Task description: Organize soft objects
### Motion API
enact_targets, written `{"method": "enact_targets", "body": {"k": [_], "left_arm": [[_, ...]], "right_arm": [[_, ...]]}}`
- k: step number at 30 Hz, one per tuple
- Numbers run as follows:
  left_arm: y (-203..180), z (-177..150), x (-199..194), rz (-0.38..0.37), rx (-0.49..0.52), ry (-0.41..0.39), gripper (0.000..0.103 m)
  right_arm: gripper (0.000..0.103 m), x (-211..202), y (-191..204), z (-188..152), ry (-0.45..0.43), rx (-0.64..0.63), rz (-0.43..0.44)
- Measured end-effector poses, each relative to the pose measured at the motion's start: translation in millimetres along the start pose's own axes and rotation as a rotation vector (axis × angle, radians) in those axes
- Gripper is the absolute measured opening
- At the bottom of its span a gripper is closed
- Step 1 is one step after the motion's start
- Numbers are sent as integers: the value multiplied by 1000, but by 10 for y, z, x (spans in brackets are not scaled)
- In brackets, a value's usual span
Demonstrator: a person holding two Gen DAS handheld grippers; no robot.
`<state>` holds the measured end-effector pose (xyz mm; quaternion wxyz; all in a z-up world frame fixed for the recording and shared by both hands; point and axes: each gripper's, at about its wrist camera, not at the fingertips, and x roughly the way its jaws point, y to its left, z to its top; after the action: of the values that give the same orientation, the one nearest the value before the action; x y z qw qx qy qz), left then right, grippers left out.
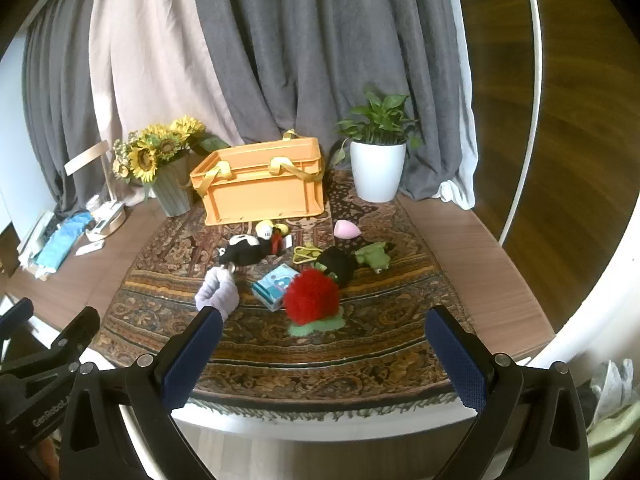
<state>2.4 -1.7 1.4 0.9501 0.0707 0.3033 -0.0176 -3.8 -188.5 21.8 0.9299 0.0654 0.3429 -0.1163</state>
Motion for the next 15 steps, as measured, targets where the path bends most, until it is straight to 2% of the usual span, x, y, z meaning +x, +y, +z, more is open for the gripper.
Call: {"method": "enact_targets", "body": {"k": [15], "left_arm": [[-42,-28,66,-10,-8,5,103]], "right_arm": [[102,36,-3,11,1,1,-1]]}}
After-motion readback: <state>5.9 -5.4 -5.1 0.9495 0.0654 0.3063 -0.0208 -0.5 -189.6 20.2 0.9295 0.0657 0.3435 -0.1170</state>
